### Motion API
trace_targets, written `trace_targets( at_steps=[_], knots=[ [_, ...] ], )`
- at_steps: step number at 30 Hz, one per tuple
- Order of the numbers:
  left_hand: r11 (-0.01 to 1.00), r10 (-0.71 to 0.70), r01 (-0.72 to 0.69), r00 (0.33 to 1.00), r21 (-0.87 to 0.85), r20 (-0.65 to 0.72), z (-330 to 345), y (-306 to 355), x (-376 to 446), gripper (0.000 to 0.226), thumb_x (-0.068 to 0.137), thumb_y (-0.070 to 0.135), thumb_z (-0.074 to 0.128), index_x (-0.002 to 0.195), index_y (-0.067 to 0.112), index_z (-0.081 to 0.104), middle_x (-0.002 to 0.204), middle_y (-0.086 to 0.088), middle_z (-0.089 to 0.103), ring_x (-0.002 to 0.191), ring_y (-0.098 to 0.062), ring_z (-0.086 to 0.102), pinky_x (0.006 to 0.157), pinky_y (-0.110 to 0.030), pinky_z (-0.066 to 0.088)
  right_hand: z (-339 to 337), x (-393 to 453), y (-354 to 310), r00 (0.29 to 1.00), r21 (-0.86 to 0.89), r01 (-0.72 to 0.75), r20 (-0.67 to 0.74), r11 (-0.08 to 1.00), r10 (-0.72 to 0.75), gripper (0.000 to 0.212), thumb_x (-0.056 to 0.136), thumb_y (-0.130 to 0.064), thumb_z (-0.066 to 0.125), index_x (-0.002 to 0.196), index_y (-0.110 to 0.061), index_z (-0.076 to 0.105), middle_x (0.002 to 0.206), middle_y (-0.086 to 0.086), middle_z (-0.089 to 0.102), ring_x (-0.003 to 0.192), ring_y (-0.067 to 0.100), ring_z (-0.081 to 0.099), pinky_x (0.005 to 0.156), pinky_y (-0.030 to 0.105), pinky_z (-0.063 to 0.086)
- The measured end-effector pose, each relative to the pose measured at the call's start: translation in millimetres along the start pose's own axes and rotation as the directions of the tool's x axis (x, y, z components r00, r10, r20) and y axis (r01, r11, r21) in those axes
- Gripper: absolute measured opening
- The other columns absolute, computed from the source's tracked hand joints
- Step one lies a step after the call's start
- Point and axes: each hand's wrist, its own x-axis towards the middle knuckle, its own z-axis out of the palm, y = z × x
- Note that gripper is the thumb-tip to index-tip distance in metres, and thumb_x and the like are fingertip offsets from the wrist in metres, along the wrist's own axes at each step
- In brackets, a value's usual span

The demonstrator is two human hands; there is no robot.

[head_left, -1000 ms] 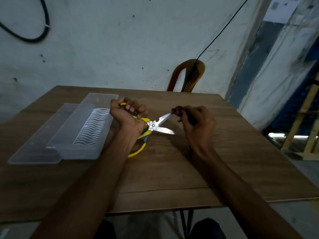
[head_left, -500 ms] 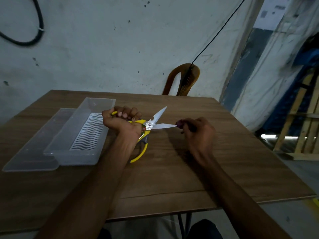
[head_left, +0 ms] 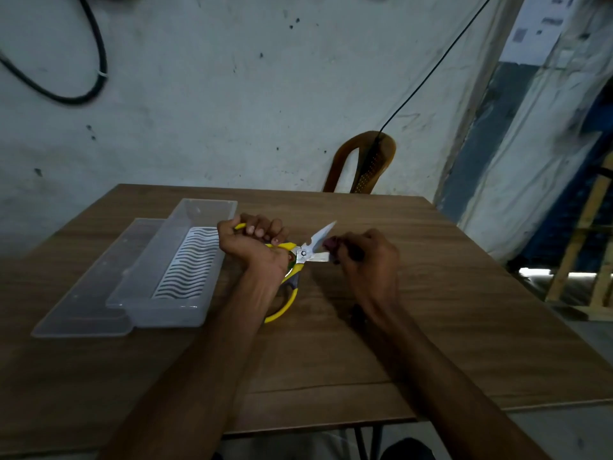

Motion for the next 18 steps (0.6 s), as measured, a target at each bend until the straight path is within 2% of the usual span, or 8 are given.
trace_targets(
  at_steps=[1, 3, 5, 10, 13, 18],
  knots=[
    [1.000, -0.005, 0.005, 1.000, -0.009, 0.004, 0, 0, 1, 0.021, 0.063, 0.032, 0.043, 0.052, 0.019, 0.031, 0.051, 0.004, 0.024, 0.047, -0.014, 0.014, 0.046, -0.019, 0.014, -6, 3, 1, 0.998, 0.003, -0.008, -0.062, 1.000, 0.008, 0.021, 0.089, -0.008, 0.073, 0.107, -0.017, 0.079, 0.092, 0.004, 0.068, 0.078, 0.013, 0.064, 0.071, 0.010, 0.043],
    [1.000, -0.009, 0.009, 1.000, -0.016, 0.009, -1, 0, 3, 0.021, 0.064, 0.032, 0.042, 0.052, 0.020, 0.031, 0.050, 0.004, 0.024, 0.048, -0.013, 0.013, 0.046, -0.019, 0.014, -7, 6, -6, 0.989, 0.030, 0.084, -0.122, 0.996, -0.080, 0.022, 0.087, -0.006, 0.075, 0.109, -0.010, 0.078, 0.092, 0.007, 0.068, 0.077, 0.013, 0.063, 0.070, 0.005, 0.039],
    [1.000, -0.014, 0.014, 1.000, -0.015, 0.008, -3, 0, 4, 0.021, 0.064, 0.033, 0.042, 0.053, 0.020, 0.030, 0.050, 0.004, 0.023, 0.048, -0.013, 0.012, 0.047, -0.020, 0.013, 4, 4, -16, 0.977, 0.057, 0.206, -0.072, 0.977, -0.202, 0.021, 0.089, -0.008, 0.073, 0.108, -0.008, 0.077, 0.093, 0.008, 0.066, 0.076, 0.014, 0.061, 0.070, 0.012, 0.042],
    [1.000, 0.010, -0.010, 1.000, 0.017, 0.003, -5, 1, 3, 0.020, 0.065, 0.033, 0.042, 0.055, 0.020, 0.030, 0.051, 0.004, 0.023, 0.047, -0.013, 0.014, 0.049, -0.021, 0.011, 32, -13, -24, 0.955, 0.069, 0.273, 0.101, 0.960, -0.279, 0.023, 0.091, -0.016, 0.064, 0.110, -0.012, 0.075, 0.101, 0.008, 0.060, 0.073, 0.022, 0.061, 0.060, 0.039, 0.054],
    [1.000, -0.009, 0.009, 1.000, 0.028, 0.004, -6, 0, 2, 0.021, 0.064, 0.033, 0.042, 0.055, 0.020, 0.030, 0.050, 0.004, 0.023, 0.046, -0.013, 0.015, 0.049, -0.020, 0.011, 27, -14, -17, 0.916, 0.067, 0.358, 0.169, 0.931, -0.364, 0.026, 0.091, -0.015, 0.059, 0.111, -0.009, 0.074, 0.102, 0.010, 0.060, 0.076, 0.025, 0.062, 0.060, 0.042, 0.054],
    [0.998, -0.039, 0.040, 0.999, 0.051, -0.010, -5, -4, 0, 0.024, 0.072, 0.031, 0.040, 0.053, 0.020, 0.031, 0.049, 0.004, 0.024, 0.044, -0.013, 0.015, 0.049, -0.020, 0.011, 12, -11, -8, 0.866, 0.143, 0.392, 0.277, 0.909, -0.417, 0.028, 0.092, -0.012, 0.059, 0.115, -0.008, 0.074, 0.105, 0.009, 0.060, 0.079, 0.025, 0.063, 0.066, 0.041, 0.054]
  ],
)
